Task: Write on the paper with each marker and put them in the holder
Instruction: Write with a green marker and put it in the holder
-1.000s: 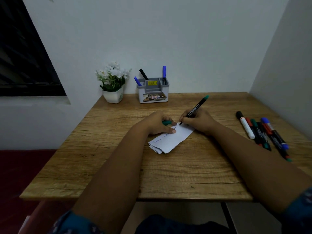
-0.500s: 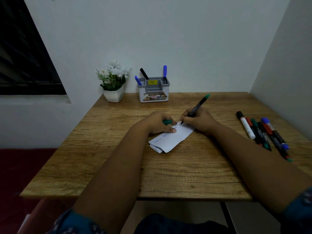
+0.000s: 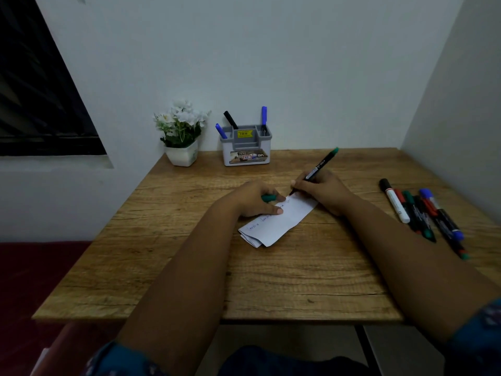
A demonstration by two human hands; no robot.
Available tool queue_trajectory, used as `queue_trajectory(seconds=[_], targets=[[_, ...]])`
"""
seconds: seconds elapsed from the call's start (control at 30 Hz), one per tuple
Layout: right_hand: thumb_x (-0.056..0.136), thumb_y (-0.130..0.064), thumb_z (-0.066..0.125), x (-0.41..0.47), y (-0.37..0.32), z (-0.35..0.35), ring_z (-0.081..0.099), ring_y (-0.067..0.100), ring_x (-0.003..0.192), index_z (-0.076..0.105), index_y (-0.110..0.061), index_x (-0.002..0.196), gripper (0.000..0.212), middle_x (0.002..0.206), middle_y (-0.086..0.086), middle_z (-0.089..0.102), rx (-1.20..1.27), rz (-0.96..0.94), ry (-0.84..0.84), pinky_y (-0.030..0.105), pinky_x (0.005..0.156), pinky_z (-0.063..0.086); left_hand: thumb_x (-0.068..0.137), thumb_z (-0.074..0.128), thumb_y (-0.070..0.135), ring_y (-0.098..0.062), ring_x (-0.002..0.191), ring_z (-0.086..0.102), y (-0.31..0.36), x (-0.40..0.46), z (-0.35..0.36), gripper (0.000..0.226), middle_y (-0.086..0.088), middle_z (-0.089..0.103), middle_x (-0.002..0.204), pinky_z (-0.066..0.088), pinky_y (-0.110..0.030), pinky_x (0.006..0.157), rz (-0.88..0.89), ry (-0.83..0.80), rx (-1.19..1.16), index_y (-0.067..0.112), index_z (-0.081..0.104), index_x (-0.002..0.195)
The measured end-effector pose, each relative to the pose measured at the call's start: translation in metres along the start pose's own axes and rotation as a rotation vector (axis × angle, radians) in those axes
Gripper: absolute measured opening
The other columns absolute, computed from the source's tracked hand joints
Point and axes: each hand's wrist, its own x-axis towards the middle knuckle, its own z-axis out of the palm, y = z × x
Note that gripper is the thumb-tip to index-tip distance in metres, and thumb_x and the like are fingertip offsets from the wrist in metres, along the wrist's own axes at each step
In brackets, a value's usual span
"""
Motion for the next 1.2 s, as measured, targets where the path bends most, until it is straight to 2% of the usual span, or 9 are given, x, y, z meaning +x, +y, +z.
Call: queue_trajectory(seconds=[0.07, 0.2, 0.37, 0.5, 0.63, 0.73, 0.83, 1.2], targets=[[0.083, -0.013, 0.07, 0.001, 0.0005, -0.0031, 0.067, 0.004, 0.077, 0.072, -0.007, 0.083, 0.006, 0.081, -0.005, 0.074, -0.008, 0.007, -0.051, 0.013, 0.066, 0.05, 0.083, 0.072, 0.041, -0.01, 0.105, 0.046, 0.0003, 0.001, -0.0001, 0.045, 0.001, 0.055, 0.136, 0.037, -0.026, 0.085, -0.005, -0.005, 0.01, 0.034, 0.062, 0.126], [0.082, -0.017, 0.066, 0.0035, 0.0014, -0.002, 0.066, 0.013, 0.086, 0.071, -0.015, 0.076, 0.008, 0.083, -0.004, 0.073, -0.127, -0.021, 0.0, 0.031, 0.08, 0.053, 0.083, 0.072, 0.041, -0.016, 0.116, 0.05, 0.0007, 0.0014, -0.0003, 0.045, 0.0, 0.054, 0.137, 0.039, -0.026, 0.087, -0.011, -0.011, 0.007, 0.034, 0.062, 0.127], [0.08, -0.021, 0.068, 0.0027, 0.0041, -0.0021, 0.068, 0.008, 0.088, 0.075, -0.023, 0.077, 0.007, 0.085, -0.008, 0.074, -0.141, -0.013, -0.017, 0.029, 0.082, 0.053, 0.084, 0.071, 0.04, -0.014, 0.111, 0.049, 0.0015, 0.0011, -0.0005, 0.044, 0.0, 0.054, 0.138, 0.04, -0.027, 0.088, -0.013, -0.011, 0.011, 0.035, 0.062, 0.127], [0.083, -0.02, 0.068, 0.0017, 0.0019, -0.0011, 0.066, 0.003, 0.087, 0.075, -0.022, 0.08, 0.008, 0.085, -0.013, 0.074, -0.206, -0.023, -0.023, 0.027, 0.084, 0.051, 0.084, 0.071, 0.041, -0.018, 0.117, 0.05, 0.002, 0.0004, -0.0007, 0.044, 0.0, 0.054, 0.138, 0.042, -0.03, 0.093, -0.017, -0.012, 0.015, 0.034, 0.062, 0.127], [0.084, -0.02, 0.068, -0.0008, -0.002, -0.0011, 0.065, 0.012, 0.095, 0.075, -0.02, 0.082, 0.007, 0.092, -0.006, 0.073, -0.248, -0.032, -0.029, 0.034, 0.09, 0.052, 0.084, 0.072, 0.039, -0.016, 0.117, 0.049, 0.0022, -0.0003, -0.0003, 0.043, 0.001, 0.054, 0.139, 0.036, -0.026, 0.088, -0.005, -0.006, 0.014, 0.033, 0.063, 0.125], [0.084, -0.019, 0.068, -0.0021, -0.0038, -0.0016, 0.065, 0.013, 0.095, 0.074, -0.02, 0.081, 0.007, 0.092, -0.004, 0.073, -0.267, -0.043, -0.038, 0.039, 0.091, 0.052, 0.083, 0.072, 0.039, -0.018, 0.119, 0.049, 0.0024, -0.0001, -0.0005, 0.045, 0.001, 0.053, 0.139, 0.037, -0.027, 0.09, -0.013, -0.006, 0.006, 0.032, 0.062, 0.126], [0.084, -0.019, 0.068, -0.0029, -0.0037, -0.0015, 0.065, 0.012, 0.094, 0.075, -0.023, 0.078, 0.009, 0.091, -0.005, 0.074, -0.228, -0.029, -0.015, 0.039, 0.091, 0.053, 0.083, 0.072, 0.04, -0.02, 0.121, 0.049, 0.0028, 0.0001, -0.0005, 0.047, 0.0, 0.052, 0.14, 0.039, -0.029, 0.092, -0.023, -0.01, 0.01, 0.031, 0.061, 0.128], [0.083, -0.02, 0.067, -0.0025, -0.0034, -0.0006, 0.064, 0.012, 0.095, 0.072, -0.025, 0.075, 0.01, 0.09, -0.008, 0.073, -0.274, -0.034, -0.008, 0.041, 0.092, 0.051, 0.083, 0.072, 0.039, -0.019, 0.12, 0.049, 0.0038, -0.0011, -0.001, 0.046, 0.001, 0.052, 0.141, 0.036, -0.026, 0.088, -0.02, -0.009, -0.003, 0.032, 0.062, 0.127]])
